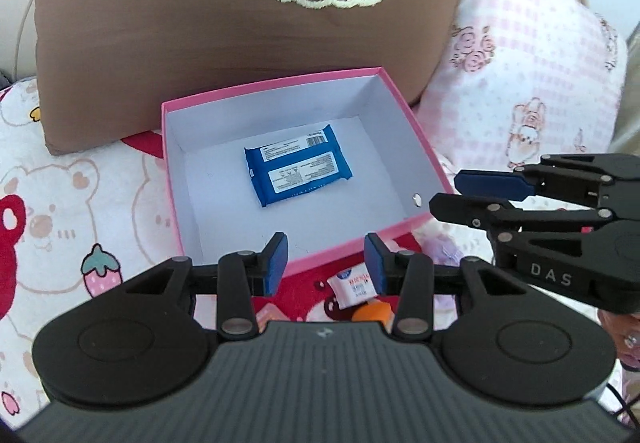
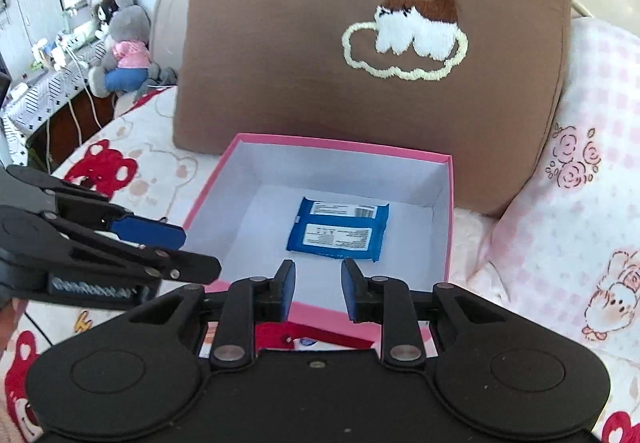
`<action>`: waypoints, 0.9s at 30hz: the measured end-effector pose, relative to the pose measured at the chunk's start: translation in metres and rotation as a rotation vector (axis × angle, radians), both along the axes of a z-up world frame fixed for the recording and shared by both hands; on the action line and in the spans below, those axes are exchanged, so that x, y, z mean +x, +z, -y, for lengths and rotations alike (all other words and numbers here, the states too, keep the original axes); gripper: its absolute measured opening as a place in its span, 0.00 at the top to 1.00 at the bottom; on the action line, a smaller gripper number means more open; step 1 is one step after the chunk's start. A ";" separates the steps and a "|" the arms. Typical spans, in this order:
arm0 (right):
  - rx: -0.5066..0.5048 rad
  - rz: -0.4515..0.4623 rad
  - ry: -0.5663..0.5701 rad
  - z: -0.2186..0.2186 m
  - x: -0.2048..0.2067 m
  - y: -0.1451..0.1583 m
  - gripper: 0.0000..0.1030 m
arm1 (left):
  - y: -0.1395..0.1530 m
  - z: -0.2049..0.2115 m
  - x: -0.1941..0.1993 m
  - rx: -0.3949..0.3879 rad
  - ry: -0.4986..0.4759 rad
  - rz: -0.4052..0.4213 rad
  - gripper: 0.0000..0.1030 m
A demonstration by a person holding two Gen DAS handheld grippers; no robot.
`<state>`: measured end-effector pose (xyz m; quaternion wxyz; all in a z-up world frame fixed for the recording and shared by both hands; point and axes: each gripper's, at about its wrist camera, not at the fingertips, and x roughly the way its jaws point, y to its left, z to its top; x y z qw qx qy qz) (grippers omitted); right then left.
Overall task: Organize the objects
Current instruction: 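Withdraw the right tool from the box toward the green yarn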
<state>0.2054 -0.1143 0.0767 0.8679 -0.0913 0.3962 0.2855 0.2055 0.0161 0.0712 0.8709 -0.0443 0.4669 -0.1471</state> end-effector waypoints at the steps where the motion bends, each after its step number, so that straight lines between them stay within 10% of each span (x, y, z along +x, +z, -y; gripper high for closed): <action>1: 0.003 0.000 0.003 0.002 -0.005 0.001 0.69 | 0.004 -0.002 -0.004 0.000 -0.009 0.007 0.60; 27: 0.074 0.067 0.043 0.027 -0.104 0.028 0.19 | 0.042 -0.022 -0.093 -0.007 -0.070 0.019 0.50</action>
